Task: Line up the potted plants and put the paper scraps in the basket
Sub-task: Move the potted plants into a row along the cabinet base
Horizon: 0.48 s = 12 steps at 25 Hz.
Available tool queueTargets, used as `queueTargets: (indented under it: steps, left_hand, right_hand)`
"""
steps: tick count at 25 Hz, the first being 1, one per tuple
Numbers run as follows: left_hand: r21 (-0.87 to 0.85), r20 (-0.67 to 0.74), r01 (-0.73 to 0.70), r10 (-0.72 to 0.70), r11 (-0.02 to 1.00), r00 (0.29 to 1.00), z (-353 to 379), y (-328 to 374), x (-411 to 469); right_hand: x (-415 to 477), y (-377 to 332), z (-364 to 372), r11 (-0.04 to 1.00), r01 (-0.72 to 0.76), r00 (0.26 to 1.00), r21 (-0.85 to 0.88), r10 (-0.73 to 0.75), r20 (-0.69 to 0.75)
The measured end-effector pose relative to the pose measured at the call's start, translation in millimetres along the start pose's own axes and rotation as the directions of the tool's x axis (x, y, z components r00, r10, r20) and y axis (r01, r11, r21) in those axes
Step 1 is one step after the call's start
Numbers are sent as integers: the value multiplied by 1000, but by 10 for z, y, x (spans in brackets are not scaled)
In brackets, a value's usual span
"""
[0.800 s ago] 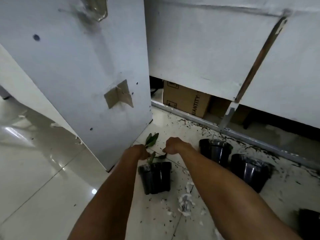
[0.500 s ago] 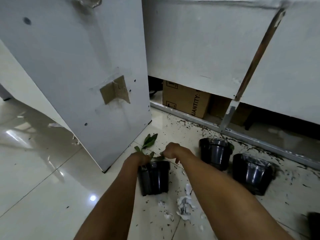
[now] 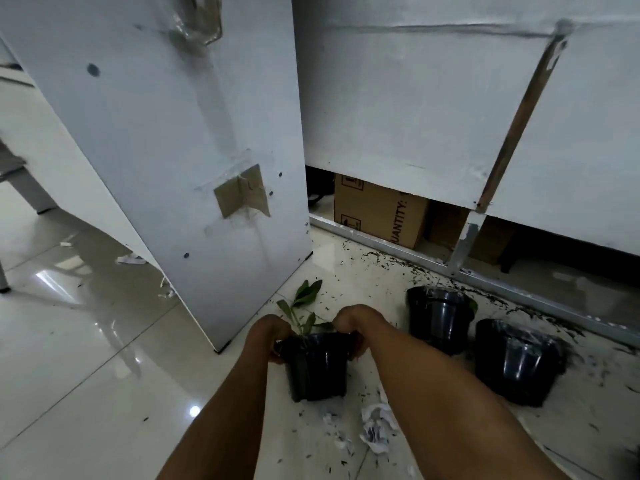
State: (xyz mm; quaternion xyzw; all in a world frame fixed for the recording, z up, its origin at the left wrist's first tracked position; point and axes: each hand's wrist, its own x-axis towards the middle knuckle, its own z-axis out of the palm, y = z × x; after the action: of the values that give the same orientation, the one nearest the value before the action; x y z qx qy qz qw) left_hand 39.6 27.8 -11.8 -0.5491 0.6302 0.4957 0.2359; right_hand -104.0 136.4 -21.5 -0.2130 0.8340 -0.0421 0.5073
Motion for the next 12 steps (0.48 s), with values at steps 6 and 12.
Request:
queueTargets:
  steps: [6,12]
  left_hand:
    - [-45,-30,-92,91,995,995,32,23,-249]
    - [-290,-255,-256,183,922,949,-66,156,-439]
  right_hand:
    - [-110,232,-96,997,-46,993,65,39,107]
    - [-337,372,-137,910,-97,978,404,13,206]
